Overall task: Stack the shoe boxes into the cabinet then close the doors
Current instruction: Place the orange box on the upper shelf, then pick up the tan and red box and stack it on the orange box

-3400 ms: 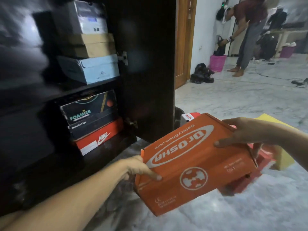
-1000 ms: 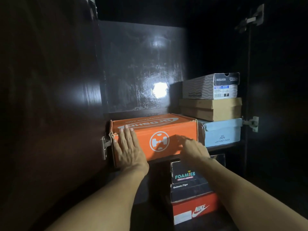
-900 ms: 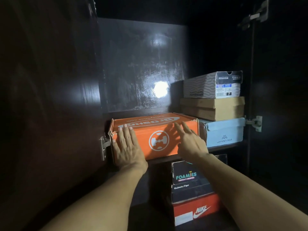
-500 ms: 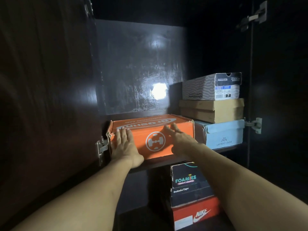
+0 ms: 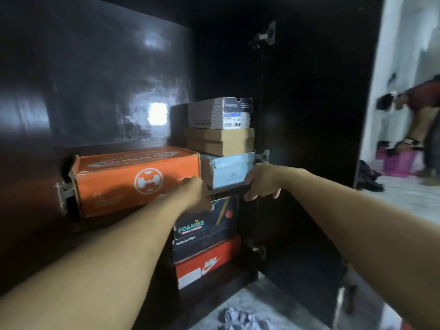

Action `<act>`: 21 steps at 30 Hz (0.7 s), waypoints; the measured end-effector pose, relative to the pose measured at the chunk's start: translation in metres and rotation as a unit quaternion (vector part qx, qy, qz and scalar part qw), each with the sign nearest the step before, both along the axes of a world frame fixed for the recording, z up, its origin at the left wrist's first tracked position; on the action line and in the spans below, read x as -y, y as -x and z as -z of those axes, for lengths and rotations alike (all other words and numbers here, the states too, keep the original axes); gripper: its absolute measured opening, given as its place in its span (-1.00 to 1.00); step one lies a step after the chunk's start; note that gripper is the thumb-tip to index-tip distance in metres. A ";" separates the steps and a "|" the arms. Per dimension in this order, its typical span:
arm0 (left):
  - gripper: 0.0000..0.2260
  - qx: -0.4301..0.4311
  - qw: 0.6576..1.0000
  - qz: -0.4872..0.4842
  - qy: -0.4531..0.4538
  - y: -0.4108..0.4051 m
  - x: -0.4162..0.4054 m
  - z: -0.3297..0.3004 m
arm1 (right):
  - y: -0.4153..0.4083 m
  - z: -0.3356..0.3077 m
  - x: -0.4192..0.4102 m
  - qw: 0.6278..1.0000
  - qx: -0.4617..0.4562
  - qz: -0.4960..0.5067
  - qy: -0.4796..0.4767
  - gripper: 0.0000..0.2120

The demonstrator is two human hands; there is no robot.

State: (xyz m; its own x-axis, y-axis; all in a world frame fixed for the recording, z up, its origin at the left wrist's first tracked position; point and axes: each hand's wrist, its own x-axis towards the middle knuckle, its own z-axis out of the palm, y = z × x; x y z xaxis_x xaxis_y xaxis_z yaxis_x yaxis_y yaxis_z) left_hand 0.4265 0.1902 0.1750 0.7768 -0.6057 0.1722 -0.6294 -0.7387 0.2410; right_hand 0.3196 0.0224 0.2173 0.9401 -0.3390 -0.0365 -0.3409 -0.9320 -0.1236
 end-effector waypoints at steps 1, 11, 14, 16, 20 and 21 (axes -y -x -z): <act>-0.71 -0.017 0.999 0.022 -0.042 0.013 0.013 -0.004 | 0.019 -0.001 0.008 1.000 -0.002 0.020 -0.012 -0.53; -0.53 -0.171 0.952 0.226 -0.112 0.154 0.138 0.033 | 0.225 0.031 0.086 0.966 -0.038 0.237 -0.101 -0.49; -0.62 -0.190 0.934 0.279 -0.118 0.192 0.175 0.055 | 0.278 0.054 0.120 0.946 -0.051 0.300 -0.117 -0.41; -0.63 -0.200 0.921 0.306 -0.136 0.214 0.201 0.071 | 0.307 0.072 0.142 0.932 -0.056 0.336 -0.126 -0.41; -0.54 -0.218 0.900 0.348 -0.148 0.253 0.260 0.113 | 0.360 0.115 0.184 0.909 -0.077 0.384 -0.144 -0.45; -0.52 -0.226 0.895 0.356 -0.145 0.263 0.274 0.125 | 0.372 0.127 0.195 0.902 -0.082 0.396 -0.147 -0.47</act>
